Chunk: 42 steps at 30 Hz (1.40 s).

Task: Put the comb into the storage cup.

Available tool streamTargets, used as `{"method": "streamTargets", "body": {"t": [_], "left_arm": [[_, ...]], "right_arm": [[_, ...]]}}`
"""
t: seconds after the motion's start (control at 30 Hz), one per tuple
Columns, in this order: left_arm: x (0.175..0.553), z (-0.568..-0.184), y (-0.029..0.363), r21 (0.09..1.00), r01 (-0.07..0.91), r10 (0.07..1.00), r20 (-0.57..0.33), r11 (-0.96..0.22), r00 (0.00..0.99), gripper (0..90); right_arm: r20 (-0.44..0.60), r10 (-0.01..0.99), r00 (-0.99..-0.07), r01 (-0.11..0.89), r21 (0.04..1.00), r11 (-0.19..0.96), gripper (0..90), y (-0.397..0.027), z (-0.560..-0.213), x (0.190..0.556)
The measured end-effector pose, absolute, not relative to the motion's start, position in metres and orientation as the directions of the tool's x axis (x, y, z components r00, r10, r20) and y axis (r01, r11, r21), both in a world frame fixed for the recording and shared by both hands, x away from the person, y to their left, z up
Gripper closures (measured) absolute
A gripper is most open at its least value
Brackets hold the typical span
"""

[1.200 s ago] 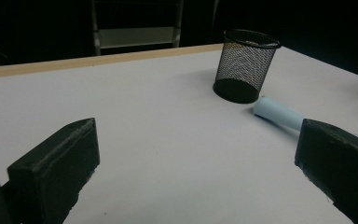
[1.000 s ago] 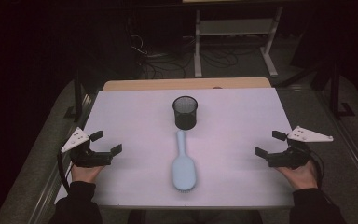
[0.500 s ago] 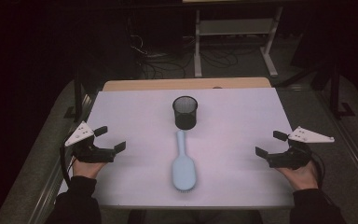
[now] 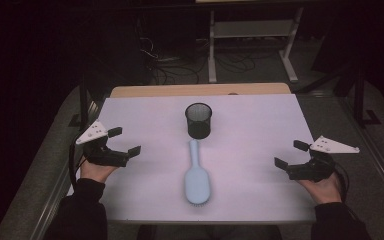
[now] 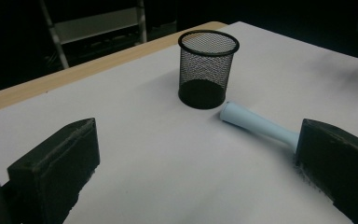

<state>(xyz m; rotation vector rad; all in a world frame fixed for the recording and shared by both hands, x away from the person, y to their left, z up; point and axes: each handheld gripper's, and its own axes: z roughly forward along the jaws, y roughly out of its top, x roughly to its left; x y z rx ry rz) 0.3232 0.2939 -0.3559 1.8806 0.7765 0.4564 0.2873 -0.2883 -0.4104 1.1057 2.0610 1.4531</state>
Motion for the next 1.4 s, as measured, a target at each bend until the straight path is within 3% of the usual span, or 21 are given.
{"method": "streamTargets", "body": {"t": [1.4], "left_arm": [[0.346,-0.345,0.238,0.866,0.283,0.57,0.002,-0.411,0.821,0.0]], "right_arm": [[0.134,0.774,-0.619,0.397,0.904,0.16,0.0,-0.288,-0.413,0.288]]}}
